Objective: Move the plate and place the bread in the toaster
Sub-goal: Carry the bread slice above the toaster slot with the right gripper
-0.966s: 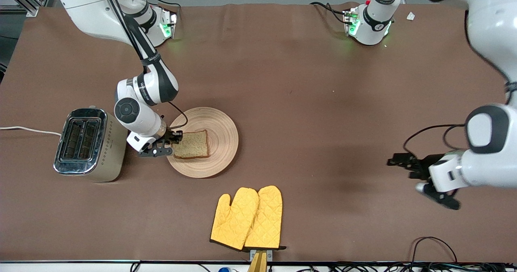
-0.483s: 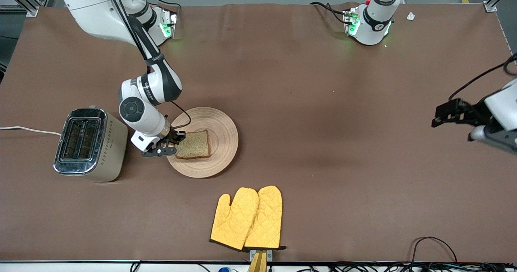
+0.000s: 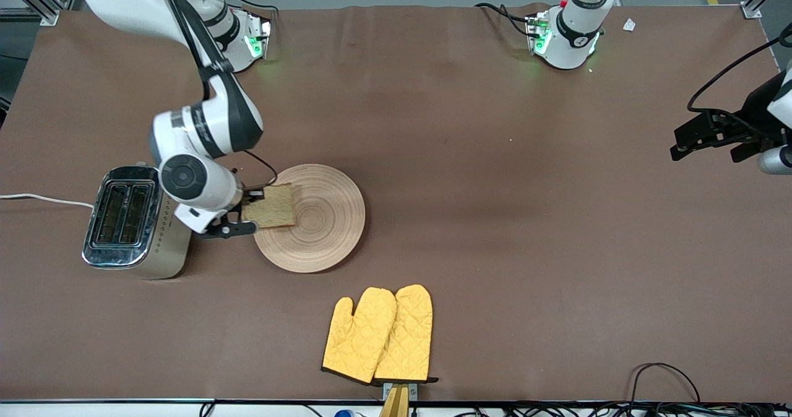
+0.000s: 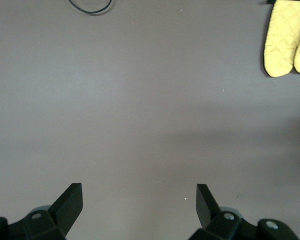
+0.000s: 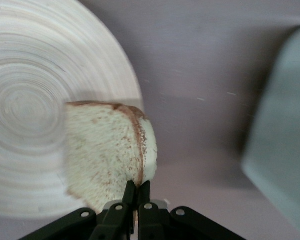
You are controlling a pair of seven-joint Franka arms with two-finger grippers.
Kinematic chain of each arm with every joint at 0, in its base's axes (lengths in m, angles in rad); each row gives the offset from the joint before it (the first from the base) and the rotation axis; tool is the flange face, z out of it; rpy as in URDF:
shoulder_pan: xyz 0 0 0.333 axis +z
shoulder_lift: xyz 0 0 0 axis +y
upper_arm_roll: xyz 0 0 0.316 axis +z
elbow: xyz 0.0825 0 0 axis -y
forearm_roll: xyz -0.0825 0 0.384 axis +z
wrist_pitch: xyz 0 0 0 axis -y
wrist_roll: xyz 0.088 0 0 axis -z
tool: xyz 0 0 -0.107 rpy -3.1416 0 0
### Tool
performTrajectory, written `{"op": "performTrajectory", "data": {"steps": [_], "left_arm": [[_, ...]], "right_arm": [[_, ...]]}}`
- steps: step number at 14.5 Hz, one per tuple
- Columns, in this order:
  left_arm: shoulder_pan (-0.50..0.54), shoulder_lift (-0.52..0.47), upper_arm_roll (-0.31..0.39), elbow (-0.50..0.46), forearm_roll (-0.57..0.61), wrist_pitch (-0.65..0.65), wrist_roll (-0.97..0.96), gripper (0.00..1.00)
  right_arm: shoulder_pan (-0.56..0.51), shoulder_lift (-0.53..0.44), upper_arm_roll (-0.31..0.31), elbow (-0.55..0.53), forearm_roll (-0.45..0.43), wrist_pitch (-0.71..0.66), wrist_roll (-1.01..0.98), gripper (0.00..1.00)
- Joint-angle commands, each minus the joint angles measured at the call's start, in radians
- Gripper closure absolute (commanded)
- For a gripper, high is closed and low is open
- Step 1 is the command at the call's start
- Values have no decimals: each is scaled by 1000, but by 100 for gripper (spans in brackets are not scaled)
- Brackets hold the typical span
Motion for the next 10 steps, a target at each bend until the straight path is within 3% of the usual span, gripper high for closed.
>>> {"op": "performTrajectory", "data": {"steps": [1,3,6,8,10], "left_arm": [[-57,-194,94,-298,-45,159,-16,0],[-137,-255,178,-384,-64,189,-19,0],[-167,-262,221,-397,-65,189,-34,0],[-171,-255,226,-386,-52,198,-34,0],[-163,-234,220,-361,-44,200,-36,0]], "right_arm": [[-10,-58,-16,77,-134,-176,49,100],[-13,-101,-17,95,-262,-240,51,100],[-12,-138,-25,94,-488,-320,51,100],[-12,-138,-25,89,-636,-368,52,100],[-26,-133,-31,85,-698,-370,59,100]]}}
